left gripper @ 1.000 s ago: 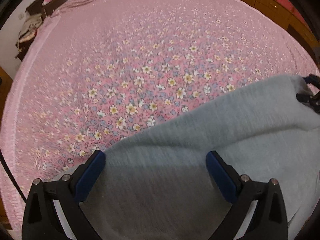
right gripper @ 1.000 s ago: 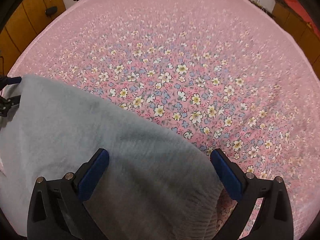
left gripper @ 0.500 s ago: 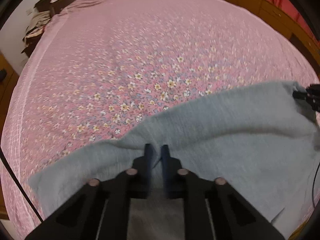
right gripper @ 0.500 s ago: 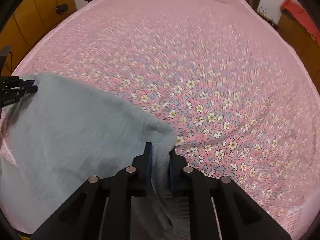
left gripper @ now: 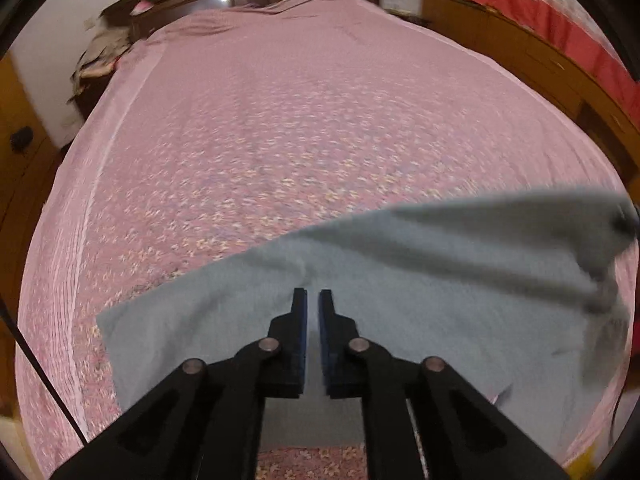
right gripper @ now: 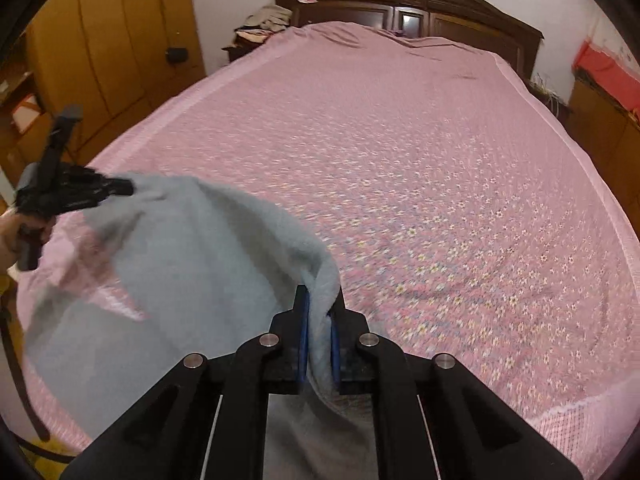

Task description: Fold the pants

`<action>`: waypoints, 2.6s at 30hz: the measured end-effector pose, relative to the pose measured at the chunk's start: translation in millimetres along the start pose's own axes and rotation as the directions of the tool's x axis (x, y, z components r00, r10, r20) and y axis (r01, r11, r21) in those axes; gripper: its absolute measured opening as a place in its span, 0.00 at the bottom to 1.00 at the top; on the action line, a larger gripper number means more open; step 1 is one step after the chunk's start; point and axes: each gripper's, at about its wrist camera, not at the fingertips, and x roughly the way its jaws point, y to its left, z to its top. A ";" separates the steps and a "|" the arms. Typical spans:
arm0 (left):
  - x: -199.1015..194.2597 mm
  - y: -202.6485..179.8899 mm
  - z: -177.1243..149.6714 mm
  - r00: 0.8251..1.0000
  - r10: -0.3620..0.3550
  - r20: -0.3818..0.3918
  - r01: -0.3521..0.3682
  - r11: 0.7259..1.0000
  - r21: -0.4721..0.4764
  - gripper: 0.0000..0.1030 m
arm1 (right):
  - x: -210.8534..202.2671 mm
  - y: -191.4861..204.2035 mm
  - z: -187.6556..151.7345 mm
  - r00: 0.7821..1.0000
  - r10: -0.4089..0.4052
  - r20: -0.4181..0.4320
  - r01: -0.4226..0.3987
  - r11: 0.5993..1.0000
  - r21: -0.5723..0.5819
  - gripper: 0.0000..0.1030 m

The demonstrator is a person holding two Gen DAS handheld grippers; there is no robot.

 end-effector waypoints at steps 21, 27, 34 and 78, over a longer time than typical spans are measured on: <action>94.0 -4.0 37.9 0.988 0.042 -0.151 0.021 0.921 0.389 0.56 | 48.6 -28.5 -27.3 0.995 -0.032 -0.091 0.033 0.999 0.008 0.10; 106.9 20.4 32.2 0.973 -0.101 -0.207 0.159 0.945 0.285 0.59 | 54.0 -33.9 -23.6 0.994 -0.044 -0.096 0.046 0.999 0.024 0.10; 102.2 14.5 10.3 0.975 -0.134 -0.176 0.178 0.947 0.266 0.20 | 53.0 -38.3 -19.8 0.996 -0.034 -0.082 0.040 0.997 0.072 0.10; -115.2 -72.6 -304.5 0.989 -0.140 0.040 0.145 0.962 -0.231 0.05 | -29.0 -4.5 -178.1 0.985 -0.047 -0.165 0.075 0.983 0.168 0.12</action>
